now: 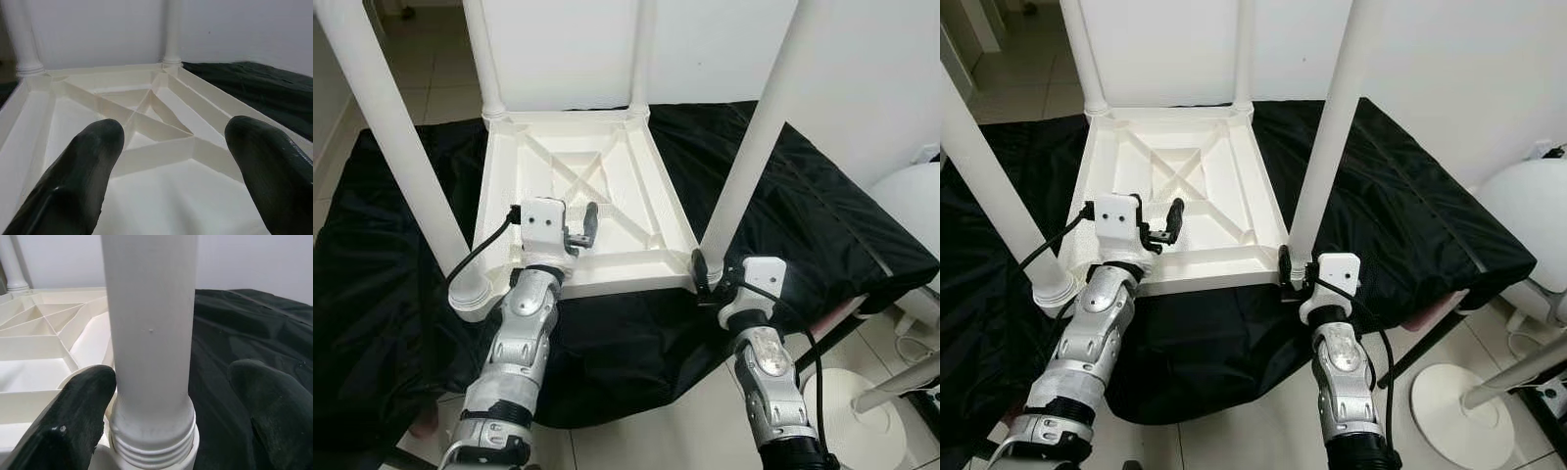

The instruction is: Building children table

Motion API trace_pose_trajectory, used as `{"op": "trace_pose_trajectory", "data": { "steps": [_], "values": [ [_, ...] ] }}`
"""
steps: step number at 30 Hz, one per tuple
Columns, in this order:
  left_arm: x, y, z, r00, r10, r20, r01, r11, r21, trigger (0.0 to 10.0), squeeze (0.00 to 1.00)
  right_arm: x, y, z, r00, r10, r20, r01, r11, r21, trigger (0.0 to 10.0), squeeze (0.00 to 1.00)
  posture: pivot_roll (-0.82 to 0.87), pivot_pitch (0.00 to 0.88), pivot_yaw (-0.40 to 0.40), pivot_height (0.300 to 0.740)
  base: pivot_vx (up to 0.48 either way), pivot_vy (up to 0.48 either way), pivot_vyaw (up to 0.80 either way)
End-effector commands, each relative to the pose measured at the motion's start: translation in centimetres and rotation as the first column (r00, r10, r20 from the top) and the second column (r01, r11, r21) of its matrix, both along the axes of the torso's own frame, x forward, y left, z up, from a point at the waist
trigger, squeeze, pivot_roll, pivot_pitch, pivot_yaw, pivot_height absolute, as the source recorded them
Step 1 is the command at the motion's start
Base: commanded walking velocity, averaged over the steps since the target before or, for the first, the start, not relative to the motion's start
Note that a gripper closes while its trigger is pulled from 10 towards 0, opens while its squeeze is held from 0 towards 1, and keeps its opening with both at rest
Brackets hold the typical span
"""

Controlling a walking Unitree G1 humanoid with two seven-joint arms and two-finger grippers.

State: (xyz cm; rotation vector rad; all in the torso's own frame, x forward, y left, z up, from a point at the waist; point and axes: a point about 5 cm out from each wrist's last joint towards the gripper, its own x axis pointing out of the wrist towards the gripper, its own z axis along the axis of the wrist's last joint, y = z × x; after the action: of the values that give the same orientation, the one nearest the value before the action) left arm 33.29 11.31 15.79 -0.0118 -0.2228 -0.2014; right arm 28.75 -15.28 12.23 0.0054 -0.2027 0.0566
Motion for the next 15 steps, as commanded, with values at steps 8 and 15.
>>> {"op": "trace_pose_trajectory", "data": {
  "steps": [8, 15],
  "values": [
    [-0.9, 0.0, -1.1, 0.986, -0.167, -0.003, 0.167, 0.982, 0.086, 10.0, 0.00, -1.0, -1.1, -0.5, 1.000, -0.012, 0.002, 0.012, 0.999, -0.036, 10.0, 0.00, -0.05, 0.000, -0.007, 0.740, 0.000, 0.000, 0.00],
    [-1.8, 0.5, -1.3, 0.983, -0.183, 0.008, 0.181, 0.977, 0.109, 10.0, 0.00, -1.4, -2.0, -0.2, 1.000, -0.026, 0.014, 0.026, 0.999, -0.034, 10.0, 0.00, -0.04, 0.000, -0.011, 0.740, 0.000, 0.000, 0.00]
  ]
}}
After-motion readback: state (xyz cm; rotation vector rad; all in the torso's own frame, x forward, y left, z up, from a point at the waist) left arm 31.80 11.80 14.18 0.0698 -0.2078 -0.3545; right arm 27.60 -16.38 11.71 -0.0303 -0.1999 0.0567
